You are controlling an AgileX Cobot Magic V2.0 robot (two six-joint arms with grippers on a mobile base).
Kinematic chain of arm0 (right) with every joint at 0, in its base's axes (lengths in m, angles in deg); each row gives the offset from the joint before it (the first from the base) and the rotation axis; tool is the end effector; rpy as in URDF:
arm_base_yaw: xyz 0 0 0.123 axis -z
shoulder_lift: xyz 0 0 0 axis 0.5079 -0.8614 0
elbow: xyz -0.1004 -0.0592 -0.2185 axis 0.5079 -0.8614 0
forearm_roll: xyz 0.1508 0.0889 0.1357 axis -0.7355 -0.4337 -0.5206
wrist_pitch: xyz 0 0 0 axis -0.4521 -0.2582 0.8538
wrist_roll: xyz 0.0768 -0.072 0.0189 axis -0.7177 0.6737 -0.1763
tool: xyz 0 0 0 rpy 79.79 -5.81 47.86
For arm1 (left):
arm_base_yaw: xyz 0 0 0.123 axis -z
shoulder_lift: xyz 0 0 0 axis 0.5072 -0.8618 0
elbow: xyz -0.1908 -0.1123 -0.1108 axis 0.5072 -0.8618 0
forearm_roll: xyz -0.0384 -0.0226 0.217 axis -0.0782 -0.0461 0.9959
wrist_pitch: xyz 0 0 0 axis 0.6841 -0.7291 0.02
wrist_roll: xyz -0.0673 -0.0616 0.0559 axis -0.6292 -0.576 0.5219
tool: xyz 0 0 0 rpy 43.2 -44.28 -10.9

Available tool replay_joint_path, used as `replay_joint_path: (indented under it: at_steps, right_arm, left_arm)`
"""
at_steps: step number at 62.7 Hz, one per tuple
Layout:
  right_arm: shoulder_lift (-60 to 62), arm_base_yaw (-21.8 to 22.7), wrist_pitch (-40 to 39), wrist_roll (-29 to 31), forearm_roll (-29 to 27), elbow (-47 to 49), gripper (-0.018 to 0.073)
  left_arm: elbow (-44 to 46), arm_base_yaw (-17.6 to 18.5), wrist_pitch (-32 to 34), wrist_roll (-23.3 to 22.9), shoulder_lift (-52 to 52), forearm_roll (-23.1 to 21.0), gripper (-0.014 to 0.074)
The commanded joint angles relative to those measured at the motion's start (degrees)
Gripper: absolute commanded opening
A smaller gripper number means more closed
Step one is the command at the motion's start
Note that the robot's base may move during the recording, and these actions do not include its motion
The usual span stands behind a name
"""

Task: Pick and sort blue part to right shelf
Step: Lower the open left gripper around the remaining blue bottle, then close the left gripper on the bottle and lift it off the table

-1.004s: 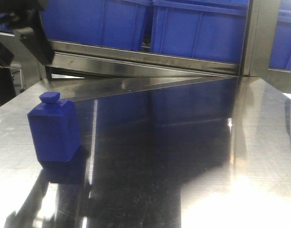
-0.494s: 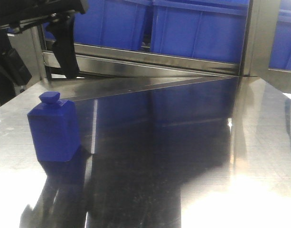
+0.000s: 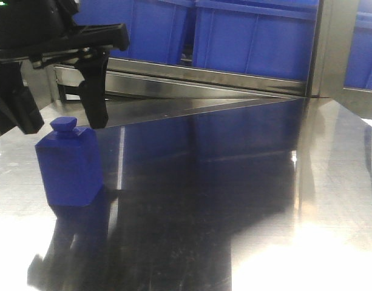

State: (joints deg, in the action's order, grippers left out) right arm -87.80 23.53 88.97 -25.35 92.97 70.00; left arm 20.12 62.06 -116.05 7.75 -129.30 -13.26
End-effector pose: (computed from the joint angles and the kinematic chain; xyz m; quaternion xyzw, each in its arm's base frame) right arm 0.0915 0.0092 0.2983 -0.0502 0.7325 0.0240 0.6785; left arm 0.2542 -0.1572 0.2312 0.0237 0.9928 -0.0623 0.0991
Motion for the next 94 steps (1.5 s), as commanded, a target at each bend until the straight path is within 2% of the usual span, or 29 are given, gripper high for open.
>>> replay_joint_path:
  at_steps: [1, 27, 80, 94]
  right_arm:
    - [-0.4, 0.3, -5.1, -0.2, 0.8, 1.5, 0.0393]
    - [-0.4, 0.3, -5.1, -0.2, 0.8, 1.5, 0.0393]
    - [-0.4, 0.3, -5.0, -0.2, 0.8, 1.5, 0.0393]
    - [-0.4, 0.3, -5.0, -0.2, 0.8, 1.5, 0.0393]
  left_arm:
    - [1.9, 0.4, -0.2, -0.6, 1.6, 0.5, 0.0526]
    - [1.9, 2.3, -0.2, -0.6, -0.5, 0.9, 0.0524]
    - [1.9, 2.0, -1.2, -0.6, -3.2, 0.9, 0.0521]
    - [1.8, 1.7, -1.2, -0.6, -3.2, 0.5, 0.0422]
